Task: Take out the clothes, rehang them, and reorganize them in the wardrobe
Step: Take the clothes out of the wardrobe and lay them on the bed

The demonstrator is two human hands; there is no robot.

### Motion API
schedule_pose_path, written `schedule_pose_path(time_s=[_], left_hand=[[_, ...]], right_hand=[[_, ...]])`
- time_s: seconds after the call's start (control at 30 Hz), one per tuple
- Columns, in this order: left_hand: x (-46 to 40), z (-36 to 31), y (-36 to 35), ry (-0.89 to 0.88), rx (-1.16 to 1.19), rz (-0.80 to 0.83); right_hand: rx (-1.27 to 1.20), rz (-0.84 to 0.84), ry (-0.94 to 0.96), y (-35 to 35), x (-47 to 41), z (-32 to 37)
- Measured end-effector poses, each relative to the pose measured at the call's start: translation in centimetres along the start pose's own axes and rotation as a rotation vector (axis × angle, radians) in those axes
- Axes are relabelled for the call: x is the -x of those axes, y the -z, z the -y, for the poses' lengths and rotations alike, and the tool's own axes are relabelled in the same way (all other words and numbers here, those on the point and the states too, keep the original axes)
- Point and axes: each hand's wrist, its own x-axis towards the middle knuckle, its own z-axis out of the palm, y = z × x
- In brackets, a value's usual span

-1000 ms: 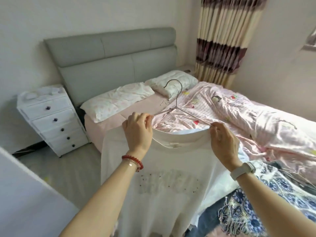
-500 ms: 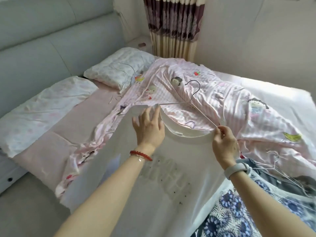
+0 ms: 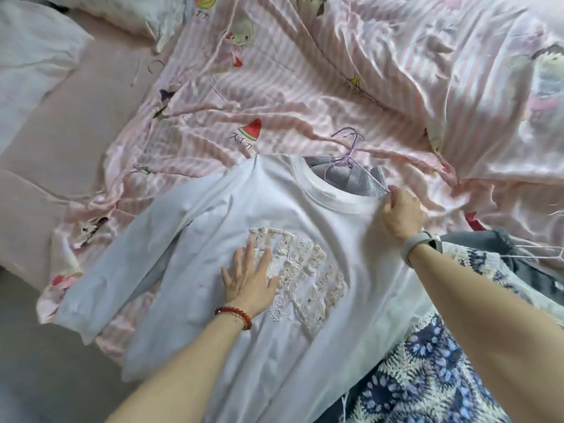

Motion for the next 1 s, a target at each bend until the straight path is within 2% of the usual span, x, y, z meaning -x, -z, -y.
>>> schedule_pose_path(time_s=[0.1,0.2,0.3,0.53,0.67,0.77,0.87,1.0], left_hand=[[-1.1,0.5,-0.7,-0.023,0.022,0.048],[-1.2,0.9,-0.2,-0.045,0.019,0.008],[-0.1,1.7,1.3,-0.042,0.027,-0.147],[9.7,8.4,5.8,0.093,0.102,-0.592],[19.3,14.9,5.8,0.265,0.264,-0.821],[27.5,19.6,3.4,0.462,0.326,-0.907],[37.0,23.1,-1.4,0.643,0.360,-0.957],[50.3,26.9,-10.5,0.884,0.283,-0.969]], right_hand=[[0.183,0.158,0.023,-1.8,0.2,-0.5],[0.266,0.122,0.108,-2.6,1.7,0.5],[0.233,0.084,0.260,-2.6,4.5,3.3],[0.026,0.197,0.492,-2.8,16.5,12.9],[-0.109,0.275,0.726,-3.6,26.9,18.4],[-0.151,0.293,1.004,-3.8,35.5,21.6],[-0.168,0.374,1.252,-3.7,44.9,23.3],[-0.124,0.531,1.541,-4.7,58.3,23.5]])
